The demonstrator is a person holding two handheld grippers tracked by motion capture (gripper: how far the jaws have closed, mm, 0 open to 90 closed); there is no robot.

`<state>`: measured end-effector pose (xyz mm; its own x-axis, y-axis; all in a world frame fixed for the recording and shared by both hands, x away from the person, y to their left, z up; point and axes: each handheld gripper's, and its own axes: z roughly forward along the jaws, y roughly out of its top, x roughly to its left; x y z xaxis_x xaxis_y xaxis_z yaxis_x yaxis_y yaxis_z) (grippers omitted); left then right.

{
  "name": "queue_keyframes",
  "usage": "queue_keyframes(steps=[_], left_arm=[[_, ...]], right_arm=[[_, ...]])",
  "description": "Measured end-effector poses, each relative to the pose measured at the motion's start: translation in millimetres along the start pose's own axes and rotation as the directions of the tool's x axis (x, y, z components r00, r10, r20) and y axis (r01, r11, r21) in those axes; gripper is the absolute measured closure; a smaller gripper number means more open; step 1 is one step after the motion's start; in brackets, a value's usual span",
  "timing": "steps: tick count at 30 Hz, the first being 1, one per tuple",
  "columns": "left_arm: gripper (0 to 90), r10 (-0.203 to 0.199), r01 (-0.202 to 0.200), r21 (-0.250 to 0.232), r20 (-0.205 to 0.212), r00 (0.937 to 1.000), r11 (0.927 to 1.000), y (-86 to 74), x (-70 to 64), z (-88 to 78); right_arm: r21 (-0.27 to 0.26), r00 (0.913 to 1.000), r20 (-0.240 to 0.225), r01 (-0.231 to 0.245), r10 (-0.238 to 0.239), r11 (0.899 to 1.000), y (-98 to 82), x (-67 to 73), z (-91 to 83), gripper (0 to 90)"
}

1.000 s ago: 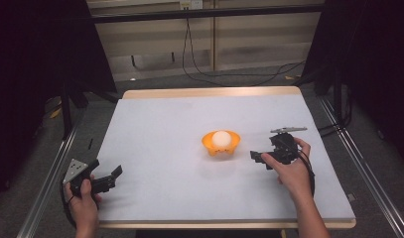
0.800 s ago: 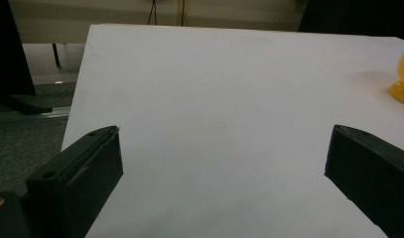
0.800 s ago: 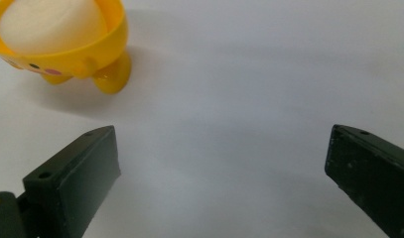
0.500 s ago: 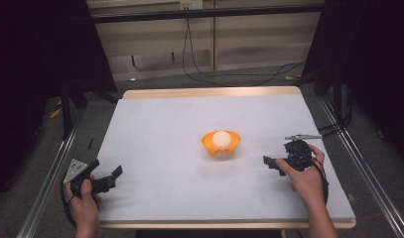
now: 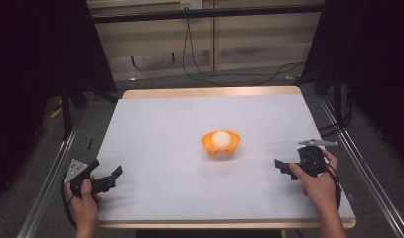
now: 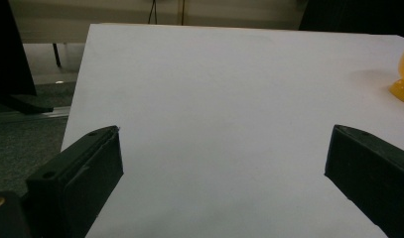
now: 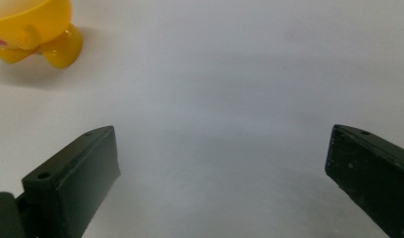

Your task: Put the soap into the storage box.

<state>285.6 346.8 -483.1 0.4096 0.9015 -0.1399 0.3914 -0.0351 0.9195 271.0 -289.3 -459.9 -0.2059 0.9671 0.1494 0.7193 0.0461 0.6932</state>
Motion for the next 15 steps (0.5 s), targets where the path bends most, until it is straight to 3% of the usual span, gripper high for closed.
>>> queue_keyframes(steps=[15], left_arm=[[1.4,0.003,-0.003,0.001,-0.002,1.0,1.0,0.0,0.1,-0.1]], right_arm=[[-0.012,0.9989,0.023,-0.04,0.04,0.999,-24.7,-29.9,-13.9,0.0]])
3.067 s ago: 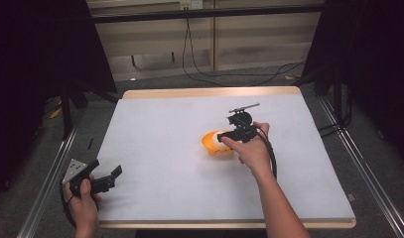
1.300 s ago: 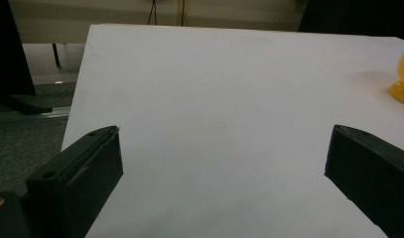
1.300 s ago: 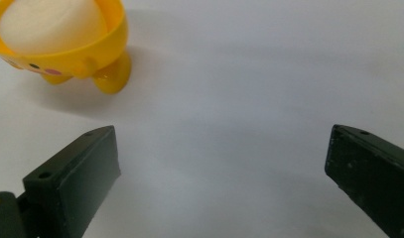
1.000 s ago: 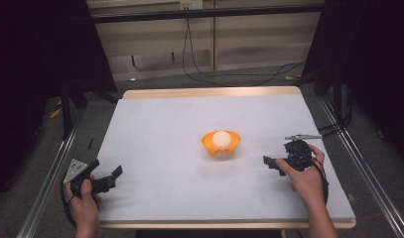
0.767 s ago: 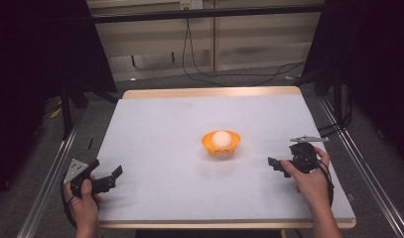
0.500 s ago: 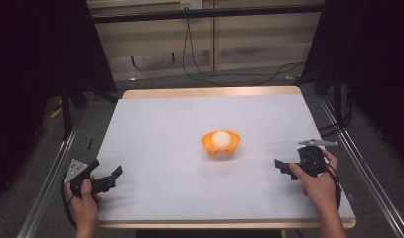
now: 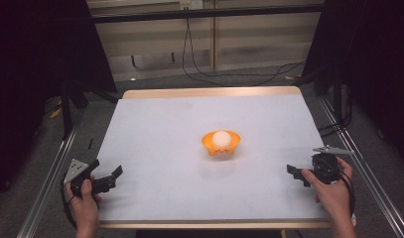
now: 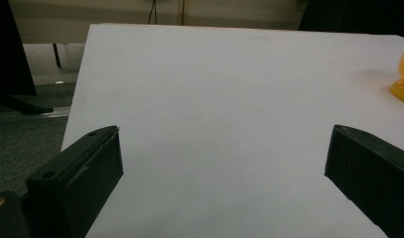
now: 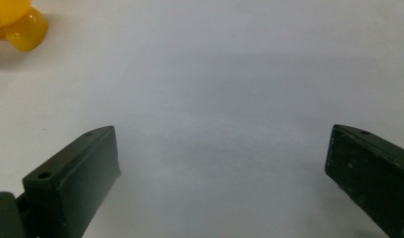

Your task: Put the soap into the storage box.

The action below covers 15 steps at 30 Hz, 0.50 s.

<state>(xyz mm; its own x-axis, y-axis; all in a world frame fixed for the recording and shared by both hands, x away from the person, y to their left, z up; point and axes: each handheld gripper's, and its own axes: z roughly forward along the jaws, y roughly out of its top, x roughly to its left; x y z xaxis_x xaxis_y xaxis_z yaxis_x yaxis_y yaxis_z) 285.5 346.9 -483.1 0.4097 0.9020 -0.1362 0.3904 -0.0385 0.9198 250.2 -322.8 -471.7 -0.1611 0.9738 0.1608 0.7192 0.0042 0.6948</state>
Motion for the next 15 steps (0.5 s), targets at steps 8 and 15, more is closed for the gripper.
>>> queue_keyframes(steps=[8,15], left_arm=[[1.4,0.0,0.0,-0.002,0.001,1.0,1.0,0.0,0.2,-0.1],[1.3,-0.013,0.013,-0.009,0.003,0.9999,0.9999,-0.3,0.4,-0.4]], right_arm=[[-0.011,0.9998,0.018,-0.013,0.013,1.0,-11.9,-15.7,-6.8,0.4],[-0.026,0.9996,0.026,-0.011,0.011,1.0,-22.4,-28.0,-13.2,0.4]])
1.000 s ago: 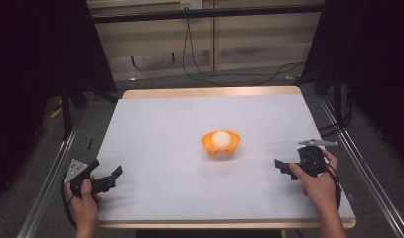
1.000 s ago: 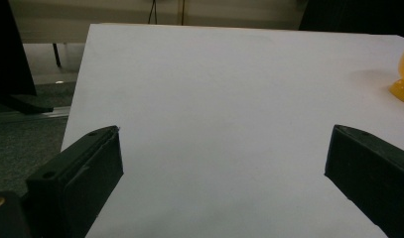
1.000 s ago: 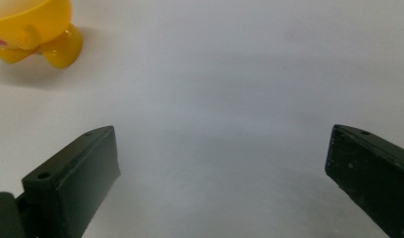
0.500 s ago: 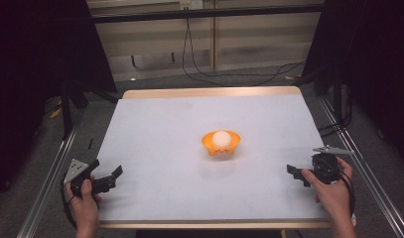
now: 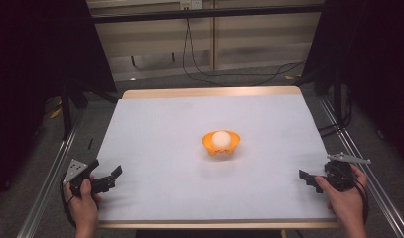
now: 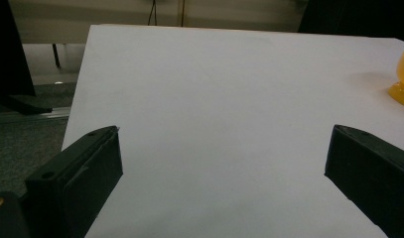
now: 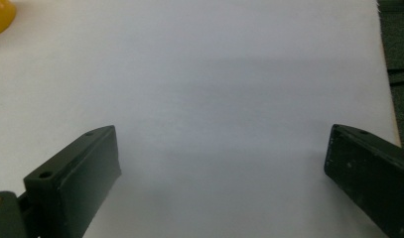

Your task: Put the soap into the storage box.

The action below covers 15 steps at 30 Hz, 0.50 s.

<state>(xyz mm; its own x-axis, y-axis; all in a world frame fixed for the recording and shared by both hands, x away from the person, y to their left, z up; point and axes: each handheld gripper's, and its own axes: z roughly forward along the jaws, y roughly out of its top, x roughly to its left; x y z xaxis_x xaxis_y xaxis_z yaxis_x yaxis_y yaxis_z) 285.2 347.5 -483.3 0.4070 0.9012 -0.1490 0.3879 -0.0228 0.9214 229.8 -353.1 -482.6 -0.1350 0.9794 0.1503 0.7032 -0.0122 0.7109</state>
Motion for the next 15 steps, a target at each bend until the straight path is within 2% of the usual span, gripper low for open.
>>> queue_keyframes(steps=[8,15], left_arm=[[1.3,0.003,-0.003,0.001,-0.002,1.0,1.0,0.0,-0.2,-0.1],[1.3,0.003,-0.003,0.001,-0.002,1.0,1.0,0.0,-0.1,0.0]], right_arm=[[-0.023,1.0,0.002,-0.002,0.002,1.0,-10.1,-15.0,-8.8,0.8],[-0.037,1.0,-0.003,-0.003,0.003,0.999,-13.9,-19.6,-12.0,1.3]])
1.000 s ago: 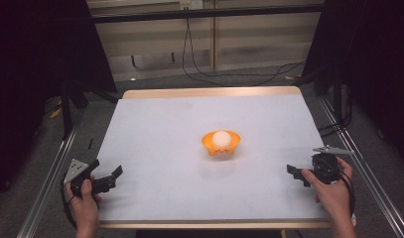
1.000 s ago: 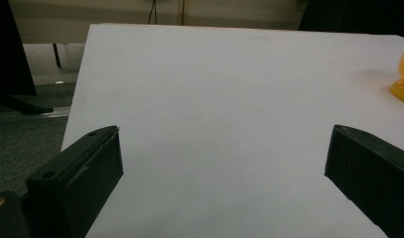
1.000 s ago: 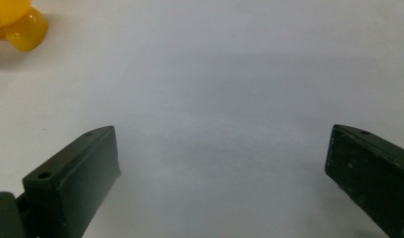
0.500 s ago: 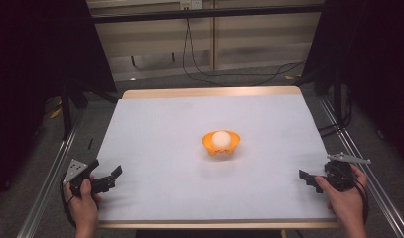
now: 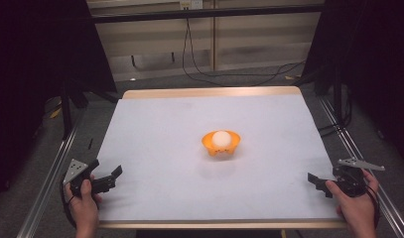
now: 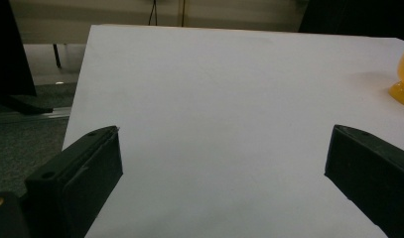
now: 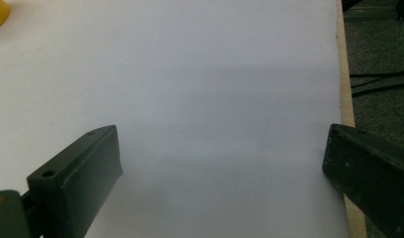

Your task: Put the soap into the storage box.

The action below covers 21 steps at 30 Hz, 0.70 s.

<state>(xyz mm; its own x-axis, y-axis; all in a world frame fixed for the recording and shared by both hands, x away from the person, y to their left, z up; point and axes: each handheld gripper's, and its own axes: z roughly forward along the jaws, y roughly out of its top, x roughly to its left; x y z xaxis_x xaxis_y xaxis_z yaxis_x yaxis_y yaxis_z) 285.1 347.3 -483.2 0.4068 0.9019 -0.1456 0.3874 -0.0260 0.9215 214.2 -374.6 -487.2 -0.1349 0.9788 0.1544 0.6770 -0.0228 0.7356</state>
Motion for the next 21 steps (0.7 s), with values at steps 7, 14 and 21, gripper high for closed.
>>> queue_keyframes(steps=[7,14,21], left_arm=[[1.3,0.003,-0.003,0.004,0.001,1.0,1.0,0.1,0.1,0.2],[1.3,0.003,-0.003,0.007,0.0,1.0,1.0,0.3,0.4,0.3],[1.3,-0.007,0.007,0.014,0.003,1.0,0.9999,0.5,0.4,1.3]], right_arm=[[-0.098,0.9996,-0.007,-0.026,0.026,0.995,-8.2,-2.5,-6.7,4.0],[-0.098,0.9945,0.07,0.084,-0.077,0.992,-9.3,10.3,-6.2,4.6],[-0.107,0.9935,0.09,0.079,-0.069,0.991,-9.9,10.4,-7.2,5.0]])
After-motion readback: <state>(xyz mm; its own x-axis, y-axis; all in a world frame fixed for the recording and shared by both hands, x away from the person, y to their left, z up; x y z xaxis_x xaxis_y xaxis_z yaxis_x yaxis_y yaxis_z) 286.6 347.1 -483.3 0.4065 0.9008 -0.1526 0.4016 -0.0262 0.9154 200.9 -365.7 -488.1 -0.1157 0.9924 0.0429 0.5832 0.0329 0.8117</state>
